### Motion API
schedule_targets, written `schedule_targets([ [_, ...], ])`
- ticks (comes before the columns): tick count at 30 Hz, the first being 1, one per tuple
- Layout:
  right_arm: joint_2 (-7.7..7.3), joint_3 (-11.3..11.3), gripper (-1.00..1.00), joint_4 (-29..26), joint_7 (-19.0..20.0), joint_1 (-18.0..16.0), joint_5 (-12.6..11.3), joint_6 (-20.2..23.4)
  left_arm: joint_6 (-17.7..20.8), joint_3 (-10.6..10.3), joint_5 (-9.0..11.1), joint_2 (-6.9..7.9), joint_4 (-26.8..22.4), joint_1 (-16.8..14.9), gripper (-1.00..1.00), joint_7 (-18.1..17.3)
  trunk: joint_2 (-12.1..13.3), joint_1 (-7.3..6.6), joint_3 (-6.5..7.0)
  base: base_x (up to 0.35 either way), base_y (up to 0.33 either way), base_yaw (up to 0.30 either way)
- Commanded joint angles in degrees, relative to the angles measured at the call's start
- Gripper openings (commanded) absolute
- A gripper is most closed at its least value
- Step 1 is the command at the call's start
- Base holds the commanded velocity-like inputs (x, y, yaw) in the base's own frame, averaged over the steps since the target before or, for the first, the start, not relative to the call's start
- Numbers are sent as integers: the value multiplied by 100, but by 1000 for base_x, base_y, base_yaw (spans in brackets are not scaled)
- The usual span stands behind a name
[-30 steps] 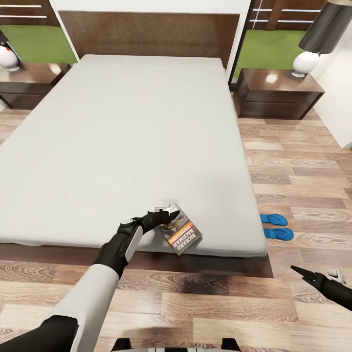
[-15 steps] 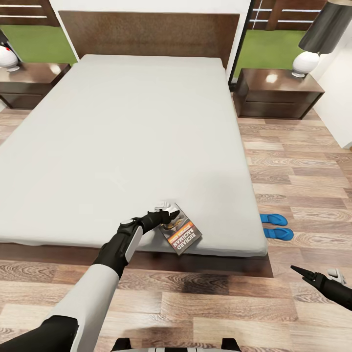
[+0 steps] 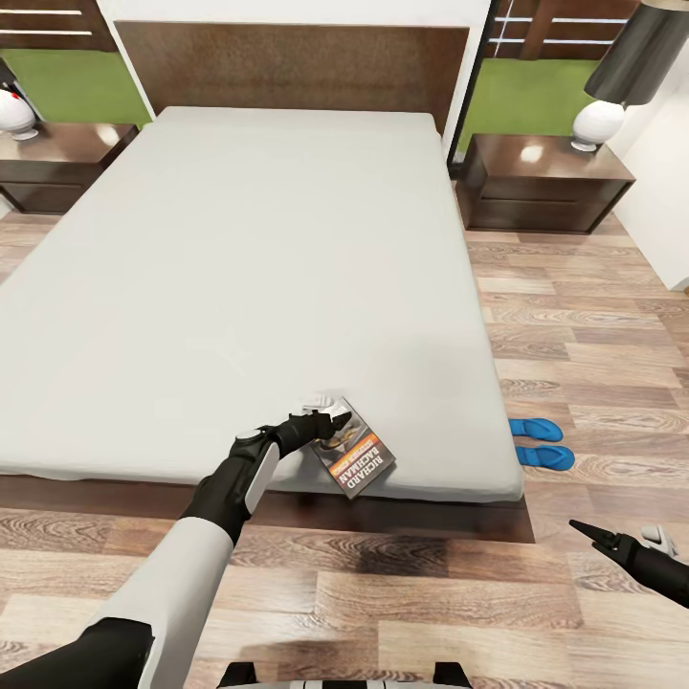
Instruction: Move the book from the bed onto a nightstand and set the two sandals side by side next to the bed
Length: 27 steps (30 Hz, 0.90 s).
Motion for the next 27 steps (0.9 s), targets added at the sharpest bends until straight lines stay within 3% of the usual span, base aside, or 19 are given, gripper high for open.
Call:
schedule_targets([
  [1,0,-4,100,1,6,-2,-35,45,89,-2,22,0,2,2,100,16,-1,0,-4,0,0,0],
  [27,2,-4,100,1,6,-2,-35,45,89,0,27,0,2,2,100,16,-1,0,-4,-7,0,0],
])
